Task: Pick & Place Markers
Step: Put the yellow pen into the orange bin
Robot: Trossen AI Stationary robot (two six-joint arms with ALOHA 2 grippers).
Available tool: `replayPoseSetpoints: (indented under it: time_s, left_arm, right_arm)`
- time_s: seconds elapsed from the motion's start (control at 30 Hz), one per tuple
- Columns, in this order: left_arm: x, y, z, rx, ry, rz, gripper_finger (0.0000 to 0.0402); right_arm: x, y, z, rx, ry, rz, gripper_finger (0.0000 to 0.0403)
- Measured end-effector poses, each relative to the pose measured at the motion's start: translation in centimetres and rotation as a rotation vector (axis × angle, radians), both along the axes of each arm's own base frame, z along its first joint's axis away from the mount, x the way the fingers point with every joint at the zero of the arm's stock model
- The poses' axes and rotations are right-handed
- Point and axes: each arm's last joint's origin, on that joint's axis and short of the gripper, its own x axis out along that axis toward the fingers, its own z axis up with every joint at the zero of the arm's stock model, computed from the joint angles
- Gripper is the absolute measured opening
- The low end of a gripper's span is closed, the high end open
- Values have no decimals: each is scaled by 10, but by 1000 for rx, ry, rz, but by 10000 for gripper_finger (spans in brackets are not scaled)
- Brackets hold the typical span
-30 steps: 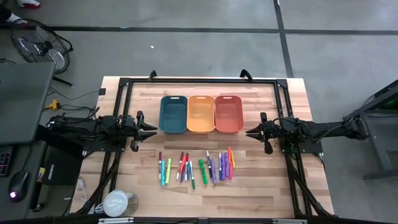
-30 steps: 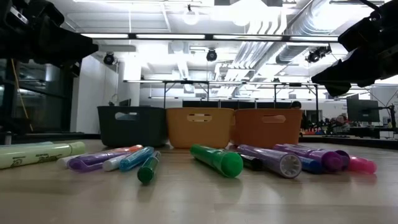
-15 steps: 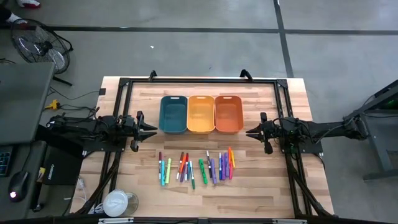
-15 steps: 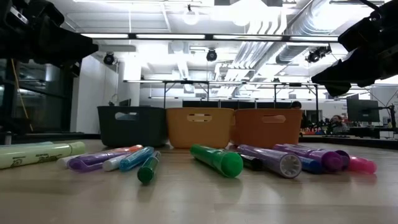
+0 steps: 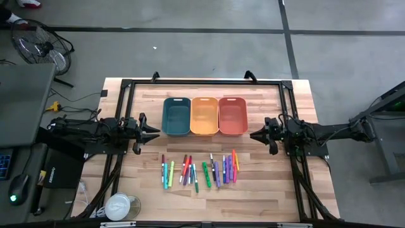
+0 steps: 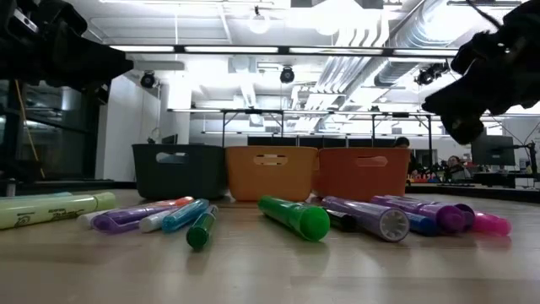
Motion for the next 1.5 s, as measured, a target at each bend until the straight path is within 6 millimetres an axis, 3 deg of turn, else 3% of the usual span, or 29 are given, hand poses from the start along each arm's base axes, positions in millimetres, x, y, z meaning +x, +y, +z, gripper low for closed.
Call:
replayPoseSetpoints:
  time_s: [0.1, 0.47, 0.73, 1.0, 1.3, 1.5]
  left_arm:
    - [0, 0, 0, 0, 0, 0, 94]
    - [0, 0, 0, 0, -1, -1, 94]
    - [0, 0, 0, 0, 0, 0, 94]
    - [0, 0, 0, 0, 0, 0, 94]
    - [0, 0, 0, 0, 0, 0, 94]
    - [0, 0, 0, 0, 0, -1, 94]
  right_arm:
    - [1, 0, 3, 81, 85, -17, 42]
    - [11, -1, 47, 229, 449, -144, 42]
    - [31, 6, 59, 401, 675, -266, 42]
    - [64, 26, 51, 441, 805, -370, 42]
    - [115, 53, 40, 432, 978, -466, 44]
    - [138, 64, 21, 482, 1123, -467, 95]
